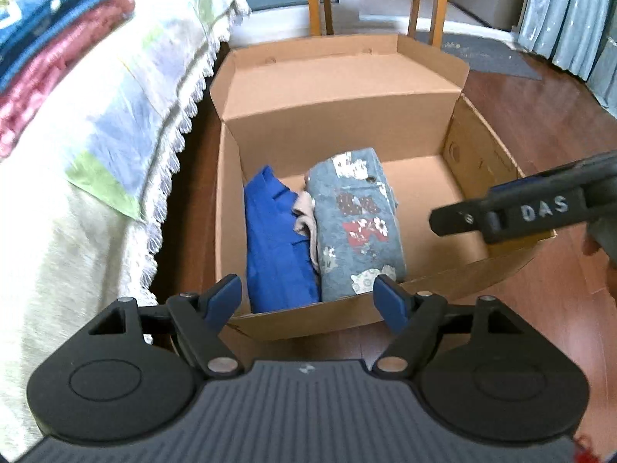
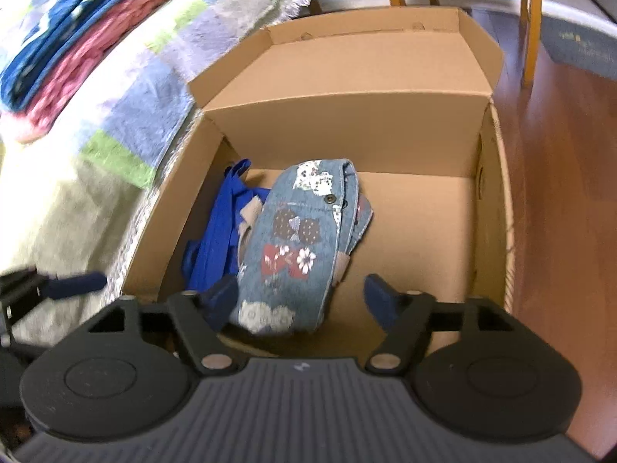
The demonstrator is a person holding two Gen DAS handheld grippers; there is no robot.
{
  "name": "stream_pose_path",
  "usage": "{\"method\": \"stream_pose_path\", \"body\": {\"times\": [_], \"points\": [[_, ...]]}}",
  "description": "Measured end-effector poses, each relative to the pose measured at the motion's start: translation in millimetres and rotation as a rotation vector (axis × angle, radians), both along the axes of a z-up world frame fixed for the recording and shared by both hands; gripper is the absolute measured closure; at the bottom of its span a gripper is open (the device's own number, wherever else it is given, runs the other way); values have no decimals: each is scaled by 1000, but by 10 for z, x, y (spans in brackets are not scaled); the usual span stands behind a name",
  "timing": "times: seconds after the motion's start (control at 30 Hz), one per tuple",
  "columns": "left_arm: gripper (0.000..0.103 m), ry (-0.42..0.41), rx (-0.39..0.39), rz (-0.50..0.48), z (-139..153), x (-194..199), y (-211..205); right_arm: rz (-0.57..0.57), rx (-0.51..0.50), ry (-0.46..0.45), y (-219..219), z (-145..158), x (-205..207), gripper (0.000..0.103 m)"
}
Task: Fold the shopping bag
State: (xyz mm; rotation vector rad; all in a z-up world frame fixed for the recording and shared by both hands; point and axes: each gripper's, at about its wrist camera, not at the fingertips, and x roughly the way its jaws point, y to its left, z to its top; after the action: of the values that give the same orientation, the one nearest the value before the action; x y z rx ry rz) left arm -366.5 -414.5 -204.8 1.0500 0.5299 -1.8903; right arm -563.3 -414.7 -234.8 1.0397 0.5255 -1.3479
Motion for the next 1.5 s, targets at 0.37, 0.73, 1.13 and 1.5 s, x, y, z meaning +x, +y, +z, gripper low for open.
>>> {"method": "stream_pose_path", "body": {"times": [0.37, 0.73, 1.13, 1.5], "points": [[11, 0, -111, 57, 292, 110, 295, 41, -111, 74, 589, 384, 133, 1], [4, 41, -128, 117, 541, 106, 428, 60, -197, 123, 888, 641, 260, 1], [4, 15, -85, 213, 451, 173, 421, 44, -198, 131, 908, 764, 217, 1], [4, -2, -114, 217, 480, 191, 468, 58, -213, 210, 974, 872, 318, 1]]}}
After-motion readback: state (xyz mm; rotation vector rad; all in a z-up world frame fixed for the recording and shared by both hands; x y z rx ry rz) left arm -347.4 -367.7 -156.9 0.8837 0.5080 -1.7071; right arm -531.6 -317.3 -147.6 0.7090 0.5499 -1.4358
